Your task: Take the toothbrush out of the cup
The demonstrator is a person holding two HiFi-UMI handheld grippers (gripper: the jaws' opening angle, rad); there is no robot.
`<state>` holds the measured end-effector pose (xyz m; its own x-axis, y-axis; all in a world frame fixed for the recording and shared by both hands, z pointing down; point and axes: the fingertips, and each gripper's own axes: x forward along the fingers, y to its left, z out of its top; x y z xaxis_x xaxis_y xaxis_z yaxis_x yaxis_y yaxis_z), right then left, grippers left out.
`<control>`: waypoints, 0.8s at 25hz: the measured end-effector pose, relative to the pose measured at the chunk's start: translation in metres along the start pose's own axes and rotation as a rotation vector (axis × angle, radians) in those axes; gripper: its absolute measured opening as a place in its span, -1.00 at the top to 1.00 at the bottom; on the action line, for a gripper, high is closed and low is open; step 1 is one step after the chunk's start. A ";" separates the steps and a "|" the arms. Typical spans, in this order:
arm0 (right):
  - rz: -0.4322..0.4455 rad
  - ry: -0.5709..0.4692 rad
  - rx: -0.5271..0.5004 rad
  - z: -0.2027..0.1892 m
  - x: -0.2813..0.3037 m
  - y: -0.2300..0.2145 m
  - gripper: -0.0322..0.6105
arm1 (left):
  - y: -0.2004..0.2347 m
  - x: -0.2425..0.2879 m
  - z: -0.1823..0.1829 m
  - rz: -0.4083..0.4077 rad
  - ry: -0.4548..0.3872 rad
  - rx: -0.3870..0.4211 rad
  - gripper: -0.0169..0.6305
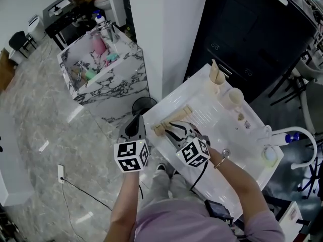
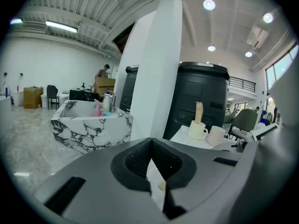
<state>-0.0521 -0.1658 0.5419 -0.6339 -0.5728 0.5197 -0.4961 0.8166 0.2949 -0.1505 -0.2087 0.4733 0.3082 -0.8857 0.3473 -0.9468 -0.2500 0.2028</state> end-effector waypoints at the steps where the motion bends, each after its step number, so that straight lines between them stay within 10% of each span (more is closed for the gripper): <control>1: -0.029 -0.020 0.055 0.004 -0.005 -0.009 0.51 | -0.002 0.001 0.001 -0.004 0.000 0.002 0.95; 10: -0.467 -0.200 0.415 0.026 -0.078 -0.157 0.54 | -0.024 0.022 0.010 -0.059 0.000 0.029 0.95; 20: -0.755 -0.122 0.453 0.006 -0.108 -0.261 0.31 | -0.041 0.055 0.015 -0.125 0.023 0.054 0.95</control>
<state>0.1422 -0.3179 0.4039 -0.0888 -0.9717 0.2187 -0.9781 0.1266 0.1654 -0.0958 -0.2526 0.4704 0.4259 -0.8370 0.3436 -0.9041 -0.3793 0.1969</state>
